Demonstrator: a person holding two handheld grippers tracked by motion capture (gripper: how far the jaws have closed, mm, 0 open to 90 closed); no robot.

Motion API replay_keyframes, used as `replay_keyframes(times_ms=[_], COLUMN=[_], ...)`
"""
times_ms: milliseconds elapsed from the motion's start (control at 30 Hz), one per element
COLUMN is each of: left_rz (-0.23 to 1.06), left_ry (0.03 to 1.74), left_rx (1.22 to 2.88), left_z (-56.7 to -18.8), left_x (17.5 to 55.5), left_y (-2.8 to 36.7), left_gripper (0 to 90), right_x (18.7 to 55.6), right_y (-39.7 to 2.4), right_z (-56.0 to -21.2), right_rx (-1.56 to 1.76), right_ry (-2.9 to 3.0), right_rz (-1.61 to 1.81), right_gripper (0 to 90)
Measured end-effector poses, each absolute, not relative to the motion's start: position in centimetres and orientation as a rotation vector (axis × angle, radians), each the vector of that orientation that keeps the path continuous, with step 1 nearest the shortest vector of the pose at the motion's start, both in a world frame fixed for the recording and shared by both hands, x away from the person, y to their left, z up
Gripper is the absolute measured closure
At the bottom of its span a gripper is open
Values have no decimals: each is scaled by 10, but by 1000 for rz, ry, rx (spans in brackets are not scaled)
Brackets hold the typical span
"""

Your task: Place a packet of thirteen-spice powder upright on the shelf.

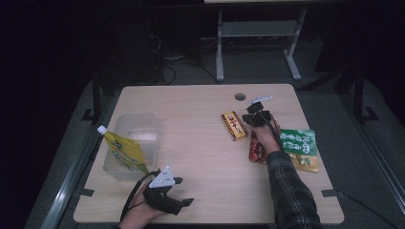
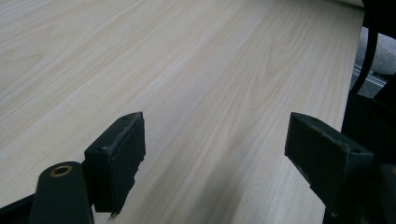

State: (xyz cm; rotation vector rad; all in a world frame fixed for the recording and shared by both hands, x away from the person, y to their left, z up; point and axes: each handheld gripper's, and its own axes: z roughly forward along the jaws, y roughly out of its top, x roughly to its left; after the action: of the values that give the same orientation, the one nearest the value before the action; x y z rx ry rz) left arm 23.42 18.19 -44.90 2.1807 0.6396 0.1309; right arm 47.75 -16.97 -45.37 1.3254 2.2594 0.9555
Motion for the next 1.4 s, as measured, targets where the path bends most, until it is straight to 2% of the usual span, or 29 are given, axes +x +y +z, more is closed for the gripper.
replay_keyframes(times_ms=[233, 933, 1400], left_rz=[126, 125, 125], left_ry=[633, 631, 628], left_rx=[2181, 2177, 2174], left_z=[-449, -448, -447], left_x=[234, 234, 234], left_y=[182, 182, 184], left_gripper=[210, 215, 215], right_x=[482, 476, 468], right_y=[-165, -138, -91], right_z=[-466, -461, -457], right_rx=[1332, 1192, 922], right_ry=[2309, 2414, 2621], right_rz=[931, 969, 942], right_gripper=[900, 900, 900])
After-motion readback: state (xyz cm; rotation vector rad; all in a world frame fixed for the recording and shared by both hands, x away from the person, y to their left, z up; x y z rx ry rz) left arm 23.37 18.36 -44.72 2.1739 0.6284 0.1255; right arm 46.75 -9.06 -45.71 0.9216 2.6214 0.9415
